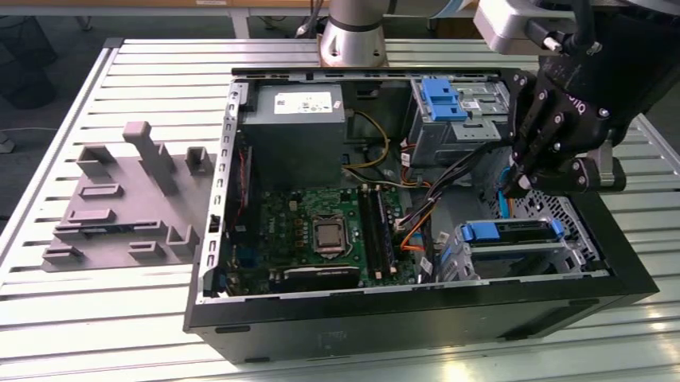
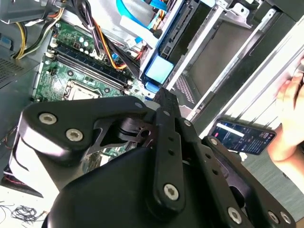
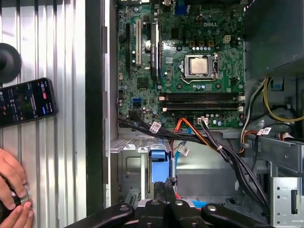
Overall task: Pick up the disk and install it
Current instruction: 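Insert the disk into the insertion slot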
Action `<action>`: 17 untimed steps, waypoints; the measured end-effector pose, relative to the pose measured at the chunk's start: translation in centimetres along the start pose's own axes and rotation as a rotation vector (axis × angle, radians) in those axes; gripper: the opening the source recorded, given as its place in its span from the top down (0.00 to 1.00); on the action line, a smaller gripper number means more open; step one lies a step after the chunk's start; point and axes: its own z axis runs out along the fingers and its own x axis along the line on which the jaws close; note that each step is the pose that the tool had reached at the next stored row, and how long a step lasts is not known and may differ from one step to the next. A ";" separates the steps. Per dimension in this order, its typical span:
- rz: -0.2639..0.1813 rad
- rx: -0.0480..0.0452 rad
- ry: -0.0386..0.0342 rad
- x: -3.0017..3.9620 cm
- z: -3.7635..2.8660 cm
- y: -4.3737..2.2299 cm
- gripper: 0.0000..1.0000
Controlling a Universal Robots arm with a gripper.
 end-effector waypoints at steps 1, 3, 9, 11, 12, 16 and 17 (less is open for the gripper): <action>0.000 0.0000 0.0001 0.00 0.00 0.00 0.89; 0.000 0.0001 -0.0001 0.00 0.05 0.00 0.89; 0.000 0.0012 -0.0001 -0.03 1.11 -0.02 0.89; 0.000 0.0012 -0.0001 -0.04 1.47 -0.02 0.89; 0.000 0.0012 -0.0001 -0.04 1.65 -0.02 0.89; 0.000 0.0012 -0.0001 -0.06 2.37 -0.03 0.89; 0.000 0.0012 -0.0001 -0.07 2.49 -0.03 0.89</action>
